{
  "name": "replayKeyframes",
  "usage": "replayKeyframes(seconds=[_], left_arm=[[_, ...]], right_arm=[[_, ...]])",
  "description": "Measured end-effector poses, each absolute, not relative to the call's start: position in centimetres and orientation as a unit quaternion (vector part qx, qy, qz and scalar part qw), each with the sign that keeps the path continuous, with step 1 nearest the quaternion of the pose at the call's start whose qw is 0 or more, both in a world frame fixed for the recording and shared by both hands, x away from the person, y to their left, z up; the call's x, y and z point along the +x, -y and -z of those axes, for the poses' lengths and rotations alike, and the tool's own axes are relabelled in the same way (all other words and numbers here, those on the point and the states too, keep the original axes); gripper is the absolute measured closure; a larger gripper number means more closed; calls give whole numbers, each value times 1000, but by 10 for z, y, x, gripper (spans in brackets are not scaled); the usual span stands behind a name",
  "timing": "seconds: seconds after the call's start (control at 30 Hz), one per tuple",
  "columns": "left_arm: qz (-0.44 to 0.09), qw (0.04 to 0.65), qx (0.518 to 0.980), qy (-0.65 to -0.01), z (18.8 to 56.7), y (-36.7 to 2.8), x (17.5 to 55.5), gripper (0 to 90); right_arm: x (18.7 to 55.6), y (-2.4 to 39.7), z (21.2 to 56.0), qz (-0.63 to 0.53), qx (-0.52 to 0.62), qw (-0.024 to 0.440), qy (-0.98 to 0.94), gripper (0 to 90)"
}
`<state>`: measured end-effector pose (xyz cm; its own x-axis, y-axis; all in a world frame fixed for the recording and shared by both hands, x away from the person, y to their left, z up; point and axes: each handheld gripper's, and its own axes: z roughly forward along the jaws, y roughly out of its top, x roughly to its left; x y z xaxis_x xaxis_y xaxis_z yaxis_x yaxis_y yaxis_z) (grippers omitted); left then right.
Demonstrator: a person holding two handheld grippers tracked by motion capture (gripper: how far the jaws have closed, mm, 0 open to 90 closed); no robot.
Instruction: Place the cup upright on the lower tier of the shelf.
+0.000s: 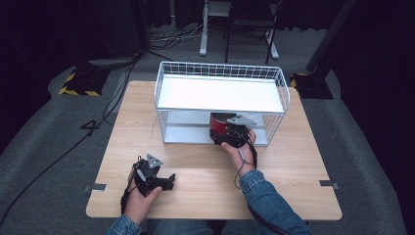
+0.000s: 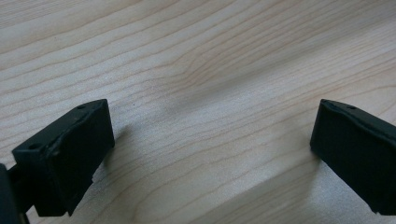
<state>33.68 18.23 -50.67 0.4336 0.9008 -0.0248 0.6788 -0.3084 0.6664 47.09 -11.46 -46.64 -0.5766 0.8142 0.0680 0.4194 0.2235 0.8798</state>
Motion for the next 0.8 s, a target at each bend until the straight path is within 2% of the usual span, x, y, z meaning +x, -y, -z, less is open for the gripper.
replayKeyframes(seconds=[0.8], left_arm=[[-180,308,788,-501,507,-182,337,0]], right_arm=[[494,95,480,-460,421,237,-745,159]])
